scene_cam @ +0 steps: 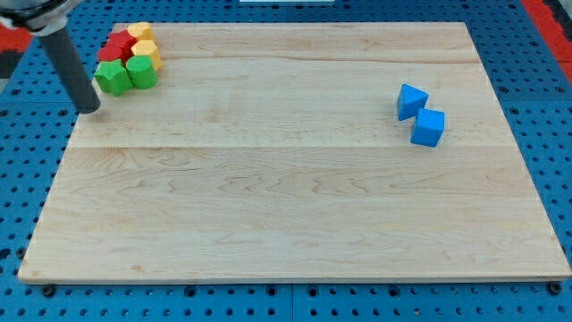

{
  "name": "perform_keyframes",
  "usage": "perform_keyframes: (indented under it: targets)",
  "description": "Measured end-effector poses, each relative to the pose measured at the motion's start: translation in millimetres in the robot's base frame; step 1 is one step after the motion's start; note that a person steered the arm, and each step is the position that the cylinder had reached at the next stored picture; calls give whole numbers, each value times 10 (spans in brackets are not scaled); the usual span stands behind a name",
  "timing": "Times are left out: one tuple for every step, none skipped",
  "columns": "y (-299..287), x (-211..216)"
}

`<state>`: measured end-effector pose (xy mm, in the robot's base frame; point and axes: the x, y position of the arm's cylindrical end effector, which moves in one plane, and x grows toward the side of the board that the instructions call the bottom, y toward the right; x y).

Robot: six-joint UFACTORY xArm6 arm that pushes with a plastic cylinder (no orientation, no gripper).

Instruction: Move the red circle into the hexagon

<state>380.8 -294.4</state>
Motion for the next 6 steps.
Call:
perform_keyframes:
  targets:
    - [-98, -3]
    - [-85, -495]
    - [-64, -813]
    - [-27, -813]
    - [351, -813]
    - [127, -813]
